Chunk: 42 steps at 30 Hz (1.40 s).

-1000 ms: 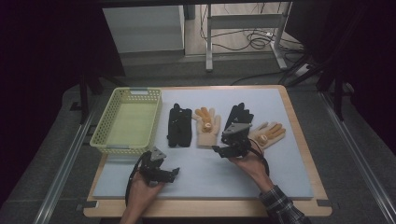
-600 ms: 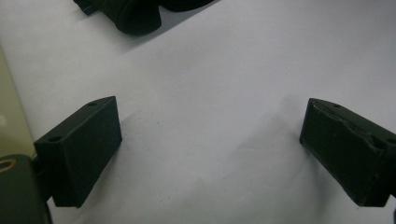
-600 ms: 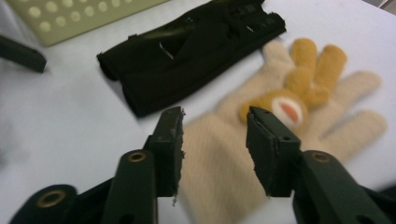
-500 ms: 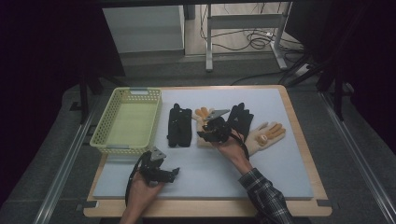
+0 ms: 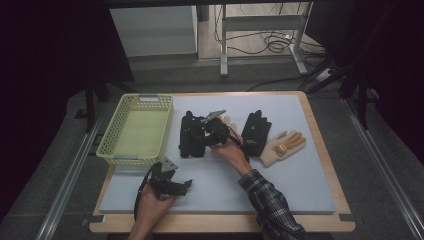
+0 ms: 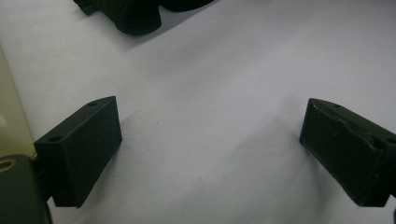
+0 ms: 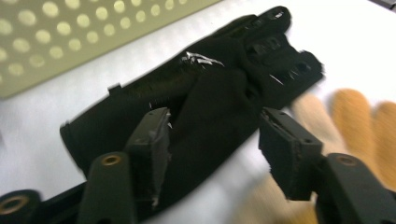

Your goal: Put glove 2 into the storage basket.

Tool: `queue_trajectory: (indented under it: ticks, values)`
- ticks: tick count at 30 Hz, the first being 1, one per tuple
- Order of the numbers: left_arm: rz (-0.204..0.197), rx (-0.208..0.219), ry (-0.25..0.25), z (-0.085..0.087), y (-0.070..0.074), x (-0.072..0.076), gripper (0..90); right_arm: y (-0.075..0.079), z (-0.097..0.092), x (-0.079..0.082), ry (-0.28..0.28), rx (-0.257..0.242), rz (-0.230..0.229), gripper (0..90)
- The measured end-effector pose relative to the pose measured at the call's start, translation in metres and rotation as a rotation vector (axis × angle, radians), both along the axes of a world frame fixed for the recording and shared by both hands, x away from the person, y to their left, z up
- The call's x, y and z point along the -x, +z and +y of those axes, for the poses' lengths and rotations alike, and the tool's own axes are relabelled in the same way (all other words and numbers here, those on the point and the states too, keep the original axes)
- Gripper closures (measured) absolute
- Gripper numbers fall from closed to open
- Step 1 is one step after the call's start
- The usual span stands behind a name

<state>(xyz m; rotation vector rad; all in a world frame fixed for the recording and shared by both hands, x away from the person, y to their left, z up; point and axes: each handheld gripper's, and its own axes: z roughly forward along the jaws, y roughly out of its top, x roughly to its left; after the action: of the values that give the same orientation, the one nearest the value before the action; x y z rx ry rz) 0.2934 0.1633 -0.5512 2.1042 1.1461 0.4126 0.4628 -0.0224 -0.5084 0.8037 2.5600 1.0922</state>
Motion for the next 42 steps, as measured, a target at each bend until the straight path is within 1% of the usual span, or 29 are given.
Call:
queue_trajectory:
  ticks: [2,3,4,5,6,7,8,9,10,11,12,13,14,15,17,18,19,21,24,27,31,32,33,37,38,39,40,41,42]
  values:
    - [0.001,-0.001,0.0,0.0,0.0,0.0,5.6,-0.003,0.012,-0.005,-0.002,-0.01,0.011,36.0]
    - [0.001,-0.001,0.0,0.0,0.0,0.0,5.7,-0.003,0.012,-0.005,-0.002,-0.01,0.011,36.0]
    - [0.0,0.0,0.0,0.0,0.0,0.0,5.7,-0.006,0.019,-0.009,-0.004,-0.01,0.02,34.3]
    - [0.0,0.0,0.0,0.0,0.0,0.0,5.6,-0.006,0.019,-0.009,-0.004,-0.01,0.02,34.3]
    - [0.001,-0.001,0.0,0.0,0.0,0.0,5.6,-0.009,0.027,-0.012,-0.015,-0.001,0.024,32.4]
    - [0.001,-0.001,0.0,0.0,0.0,0.0,5.6,-0.009,0.027,-0.012,-0.015,-0.001,0.024,32.4]
    - [0.001,-0.001,0.0,0.0,0.0,0.0,5.7,-0.013,0.034,-0.017,-0.027,0.018,0.021,31.3]
    - [0.001,-0.001,0.0,0.0,0.0,0.0,5.7,-0.013,0.034,-0.017,-0.027,0.018,0.021,31.3]
    - [0.0,0.0,0.0,0.0,0.0,0.0,5.7,-0.015,0.037,-0.019,-0.033,0.033,0.018,31.3]
    - [0.0,0.0,0.0,0.0,0.0,0.0,5.6,-0.017,0.04,-0.021,-0.04,0.058,0.016,32.3]
    - [0.0,0.0,0.0,0.0,0.0,0.0,5.6,-0.019,0.043,-0.024,-0.041,0.096,0.017,33.6]
    - [0.001,0.0,0.0,0.0,0.0,0.0,5.6,-0.02,0.045,-0.025,-0.044,0.104,0.029,37.7]
    - [0.0,0.0,0.0,0.0,0.0,0.0,5.6,-0.019,0.045,-0.027,-0.05,0.093,0.051,46.0]
    - [0.001,0.0,0.0,0.0,0.0,0.0,5.6,-0.019,0.045,-0.027,-0.07,0.097,0.046,53.7]
    - [0.0,0.0,0.0,0.0,0.0,0.0,5.6,-0.019,0.045,-0.025,-0.064,0.091,0.051,68.0]
    - [0.001,0.0,0.0,0.0,0.0,0.0,5.6,-0.018,0.048,-0.021,-0.059,0.109,0.031,76.7]
    - [0.001,0.0,0.0,0.0,0.0,0.0,5.6,-0.018,0.049,-0.019,-0.06,0.115,0.022,78.5]
    - [0.001,0.0,0.0,0.0,0.0,0.0,5.6,-0.018,0.049,-0.018,-0.064,0.115,0.018,79.2]
    - [0.001,0.0,0.0,0.0,0.0,0.0,5.6,-0.017,0.044,-0.017,-0.057,0.093,0.032,79.7]
    - [0.001,0.0,0.0,0.0,0.0,0.0,5.6,-0.011,0.036,-0.014,-0.053,0.039,0.055,79.7]
    - [0.001,0.001,0.0,0.0,0.0,0.0,5.6,0.002,0.027,-0.003,-0.037,0.01,0.039,79.6]
    - [0.001,-0.001,0.0,0.0,0.0,0.0,5.6,0.009,0.023,0.003,-0.021,-0.007,0.027,79.5]
    - [0.0,-0.001,0.0,0.0,0.0,0.0,5.6,0.009,0.023,0.003,-0.021,-0.007,0.027,79.5]
    - [0.0,-0.001,0.0,0.0,0.0,0.0,5.6,0.023,0.014,0.018,0.002,-0.023,0.006,79.3]
    - [0.0,-0.001,0.0,0.0,0.0,0.0,5.6,0.029,0.007,0.024,0.004,-0.04,0.009,79.2]
    - [0.0,-0.001,0.0,0.0,0.0,0.0,5.6,0.029,0.007,0.024,0.004,-0.04,0.009,79.2]
    - [0.0,-0.001,-0.001,0.0,0.0,0.0,5.6,0.035,-0.001,0.031,0.007,-0.049,0.01,79.1]
    - [0.0,-0.001,-0.001,0.0,0.0,0.0,5.6,0.035,-0.001,0.031,0.007,-0.049,0.01,79.1]
    - [0.0,-0.001,0.0,0.0,0.0,0.0,5.6,0.039,-0.01,0.038,0.008,-0.063,0.008,79.0]
